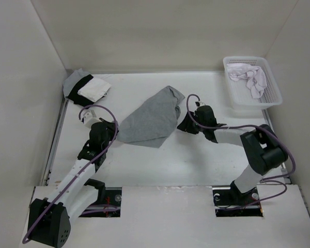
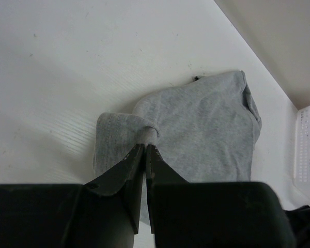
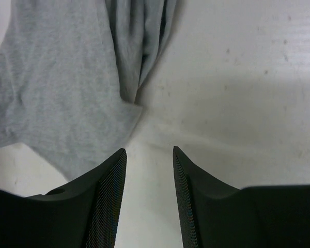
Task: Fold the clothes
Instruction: Flatten the tank top out
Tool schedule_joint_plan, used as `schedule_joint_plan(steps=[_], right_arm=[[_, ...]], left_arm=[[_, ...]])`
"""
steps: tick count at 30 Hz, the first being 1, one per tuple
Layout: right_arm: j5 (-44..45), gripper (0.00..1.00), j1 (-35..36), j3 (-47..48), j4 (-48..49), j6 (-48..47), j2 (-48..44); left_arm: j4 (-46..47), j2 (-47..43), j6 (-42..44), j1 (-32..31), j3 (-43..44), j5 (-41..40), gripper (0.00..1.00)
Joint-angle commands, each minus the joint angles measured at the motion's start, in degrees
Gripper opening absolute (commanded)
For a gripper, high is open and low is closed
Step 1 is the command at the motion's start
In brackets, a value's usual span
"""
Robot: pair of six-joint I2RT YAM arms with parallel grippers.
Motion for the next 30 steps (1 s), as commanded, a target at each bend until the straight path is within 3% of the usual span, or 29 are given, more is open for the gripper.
schedule_joint_plan(steps=[1, 10, 17, 24, 30], right_arm=[[-1.63, 0.46, -0.78, 4.18, 12.66, -1.09, 2.21], [-2.42, 0.44, -1.31, 6.64, 17.69, -1.35, 7.40], [-5.58, 0.29, -1.04, 6.91, 17.33, 0.14, 7.93], [-3.66, 0.43, -1.13, 5.42, 17.42, 0.85, 8.72], [-5.32, 0.26, -1.04, 6.20, 16.55, 0.94, 9.51]], left_arm=[[2.67, 0.03, -0.60, -0.49, 1.08, 0.54, 0.04], [3.28, 0.12, -0.78, -0.49, 0.55, 0.54, 0.04], [3.37, -0.24, -0.78, -0.40, 0.46, 0.54, 0.04], [3.64, -0.50, -0.78, -0.58, 0.64, 0.54, 0.04], [3.64, -0.32, -0.87, -0.58, 0.46, 0.54, 0.04]])
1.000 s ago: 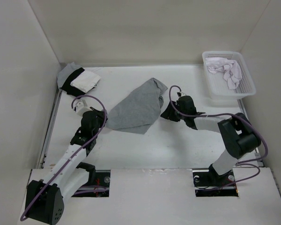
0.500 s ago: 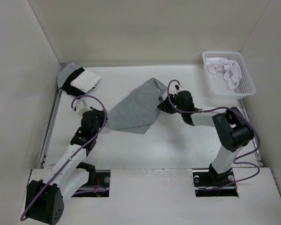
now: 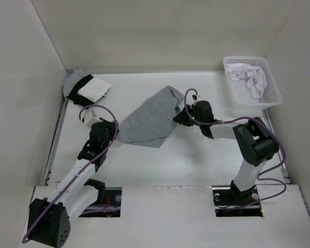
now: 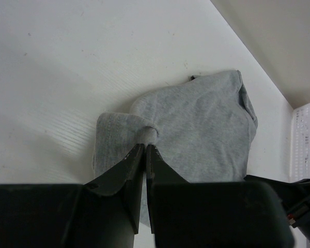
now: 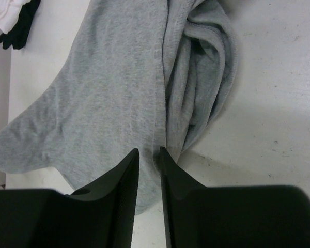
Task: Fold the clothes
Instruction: Flatten the tank top out
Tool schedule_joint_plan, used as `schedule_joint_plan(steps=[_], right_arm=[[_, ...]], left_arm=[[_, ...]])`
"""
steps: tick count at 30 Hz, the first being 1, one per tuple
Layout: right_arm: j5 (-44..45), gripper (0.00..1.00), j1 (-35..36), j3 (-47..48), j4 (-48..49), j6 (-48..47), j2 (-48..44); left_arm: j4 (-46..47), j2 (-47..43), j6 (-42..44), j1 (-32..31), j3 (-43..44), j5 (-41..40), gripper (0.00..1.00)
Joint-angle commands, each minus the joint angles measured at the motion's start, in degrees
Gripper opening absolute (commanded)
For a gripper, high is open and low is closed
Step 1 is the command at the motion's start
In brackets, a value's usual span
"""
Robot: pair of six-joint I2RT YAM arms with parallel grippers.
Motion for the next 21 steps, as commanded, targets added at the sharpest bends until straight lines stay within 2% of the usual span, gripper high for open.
schedule_joint_plan(steps=[1, 3, 6, 7, 10, 12, 16, 21], right_arm=[[-1.26, 0.26, -0.15, 1.22, 2.16, 0.02, 0.70], [-1.52, 0.28, -0.15, 1.84, 0.41, 0.02, 0.97], [-0.21, 0.39, -0.15, 1.05, -0.39, -0.33, 0.53], [-0.03, 0.38, -0.15, 0.70, -0.22, -0.25, 0.44], [-0.38, 0.14, -0.15, 0.35, -0.56, -0.16, 0.09], [-0.12, 0.06, 0.03, -0.35, -0.31, 0.19, -1.75], [-0.03, 0.02, 0.82, -2.63, -2.58, 1.16, -12.36], [-1.34, 0.03, 1.43, -2.29, -20.74, 2.74, -32.92]], left_arm=[[3.16, -0.39, -0.36, -0.23, 0.46, 0.45, 0.04], [3.24, -0.65, -0.45, -0.23, 0.37, 0.45, 0.04], [3.24, -0.83, -0.45, -0.23, 0.37, 0.36, 0.04], [3.24, -0.83, -0.45, -0.23, 0.46, 0.36, 0.04], [3.77, -0.74, -0.45, -0.23, 0.55, 0.45, 0.04], [3.86, -0.91, -0.45, -0.23, 0.72, 0.45, 0.04], [3.86, -1.79, -0.19, -0.23, 1.43, 0.45, 0.04], [3.86, -2.41, 0.16, 0.21, 2.22, 0.45, 0.04]])
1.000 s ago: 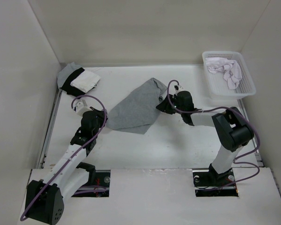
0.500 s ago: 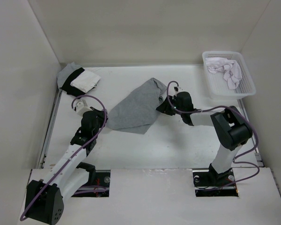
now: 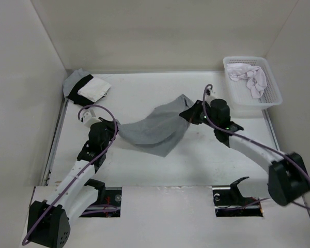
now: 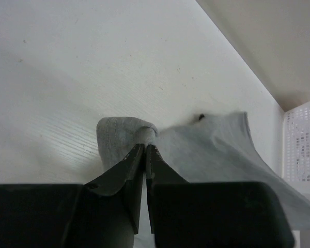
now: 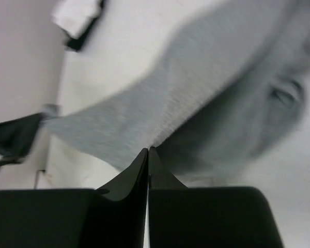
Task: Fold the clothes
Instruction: Flatten the tank top out
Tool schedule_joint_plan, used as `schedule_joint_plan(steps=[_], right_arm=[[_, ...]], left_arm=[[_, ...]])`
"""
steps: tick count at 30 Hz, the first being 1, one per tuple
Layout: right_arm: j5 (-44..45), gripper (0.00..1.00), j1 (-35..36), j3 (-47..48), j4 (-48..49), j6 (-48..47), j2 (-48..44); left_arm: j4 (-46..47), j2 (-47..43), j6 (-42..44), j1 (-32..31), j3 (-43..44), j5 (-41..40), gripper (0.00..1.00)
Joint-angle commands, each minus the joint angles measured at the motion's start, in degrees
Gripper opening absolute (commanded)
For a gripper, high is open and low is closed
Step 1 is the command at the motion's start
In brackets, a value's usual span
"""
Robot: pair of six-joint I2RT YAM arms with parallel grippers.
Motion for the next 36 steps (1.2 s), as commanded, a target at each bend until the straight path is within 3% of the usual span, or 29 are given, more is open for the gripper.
schedule_joint_plan(steps=[1, 8, 12, 15, 18, 20, 23, 26, 29, 32, 36], right_arm=[[-0.91, 0.03, 1.04, 1.56, -12.33, 0.82, -13.10], [0.76, 0.03, 1.92, -5.11, -29.58, 3.36, -21.12], [0.15, 0.02, 4.29, -10.83, -27.85, 8.11, -20.96], [0.49, 0.00, 0.79, -6.82, -19.43, 8.29, -15.52], [0.76, 0.00, -2.12, 5.99, -8.54, 7.77, -5.00], [-1.07, 0.00, -3.78, 19.76, -6.04, 6.63, 3.79], [-2.40, 0.00, -6.16, 42.98, -8.84, 5.22, 14.09], [-4.24, 0.00, -8.18, 68.19, -17.61, 4.25, 20.96], [-6.88, 0.00, -8.45, 79.85, -21.59, 2.24, 20.54], [-8.20, 0.00, -8.27, 75.42, -20.99, 0.65, 14.85], [-9.96, 0.01, -8.01, 52.07, -13.18, 1.17, 3.86]], left_arm=[[3.29, -1.12, 0.19, 0.30, 2.20, 0.43, 0.04], [2.94, -0.50, 0.19, 0.21, 0.35, 0.43, 0.05], [3.11, -0.51, -0.34, 0.65, -0.53, 0.51, 0.05], [6.26, 4.14, -1.83, -0.31, 3.67, 0.60, 0.05], [12.76, 11.94, -2.01, -1.63, 11.66, -0.62, 0.04], [15.41, 18.45, -2.62, -0.76, 19.56, -0.36, 0.03], [15.86, 26.28, -4.47, 2.49, 33.18, 2.00, 0.02], [14.02, 29.38, -8.86, 7.14, 47.50, 8.93, 0.02], [12.08, 25.79, -7.73, 8.47, 53.34, 10.62, 0.02], [12.95, 17.89, -7.37, 7.86, 46.96, 9.22, 0.04], [13.05, 8.48, -7.90, 5.40, 32.55, 6.14, 0.04]])
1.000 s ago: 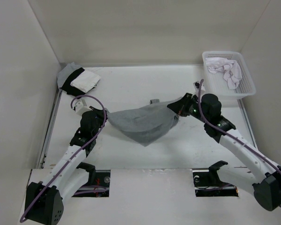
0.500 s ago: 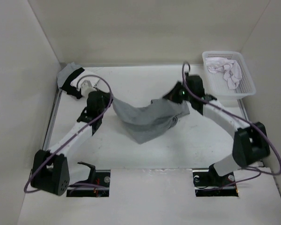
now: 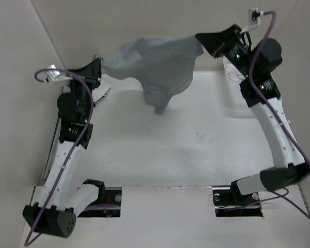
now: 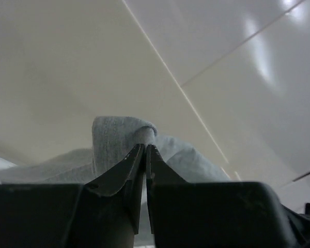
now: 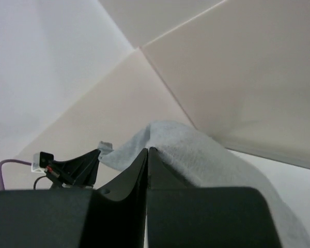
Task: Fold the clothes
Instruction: Flatten the tank top out
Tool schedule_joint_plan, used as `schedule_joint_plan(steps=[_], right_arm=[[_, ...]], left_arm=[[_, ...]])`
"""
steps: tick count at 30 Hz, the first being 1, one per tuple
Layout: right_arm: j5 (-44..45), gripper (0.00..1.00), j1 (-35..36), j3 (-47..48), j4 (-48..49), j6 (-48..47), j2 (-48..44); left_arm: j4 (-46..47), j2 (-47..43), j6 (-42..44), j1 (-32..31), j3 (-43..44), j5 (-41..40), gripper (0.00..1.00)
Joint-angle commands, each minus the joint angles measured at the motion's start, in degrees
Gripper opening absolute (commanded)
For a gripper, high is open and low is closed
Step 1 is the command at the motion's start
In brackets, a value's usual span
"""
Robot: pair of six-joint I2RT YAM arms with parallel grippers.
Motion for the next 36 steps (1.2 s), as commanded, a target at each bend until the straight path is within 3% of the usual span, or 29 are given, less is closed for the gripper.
schedule_joint_plan(steps=[1, 6, 11, 14, 16, 20, 25, 29, 36], right_arm=[[-2.92, 0.01, 1.10, -19.71, 5.23, -0.10, -6.34], [-1.78, 0.02, 2.60, -55.41, 17.81, 4.99, -16.55], [-1.96, 0.03, 1.90, -71.27, 21.43, 8.87, -14.02], [-1.34, 0.11, 0.14, -74.10, 21.43, 9.31, -9.63], [-0.73, 0.25, -0.12, -74.80, 20.64, 8.44, -7.52], [5.41, 0.40, 0.23, -79.10, 19.59, 6.33, -11.36], [18.14, 0.44, 1.19, -82.28, 9.50, 1.85, -23.48], [28.09, 0.42, 4.97, -82.63, 0.88, -1.23, -28.25], [28.46, 0.42, 8.31, -81.93, 1.74, -1.23, -25.18]], left_arm=[[-0.63, -6.19, -1.67, -1.49, -11.92, -1.73, 0.04], [-10.54, -19.46, -2.55, -1.49, -31.96, -1.38, 0.08], [-22.16, -23.45, -4.57, 0.26, -46.48, 0.28, 0.18], [-22.26, -20.47, -4.14, 2.28, -48.00, 3.00, 0.22], [-22.78, -18.53, -2.82, 3.43, -46.95, 4.76, 0.26], [-26.47, -18.78, -0.19, 4.31, -46.15, 4.07, 0.29], [-32.45, -18.88, 2.89, 3.35, -45.89, -2.25, 0.30], [-32.11, -14.23, 3.95, 2.73, -45.89, -3.93, 0.36], [-26.66, -7.98, 6.06, 2.38, -45.27, -0.68, 0.37]])
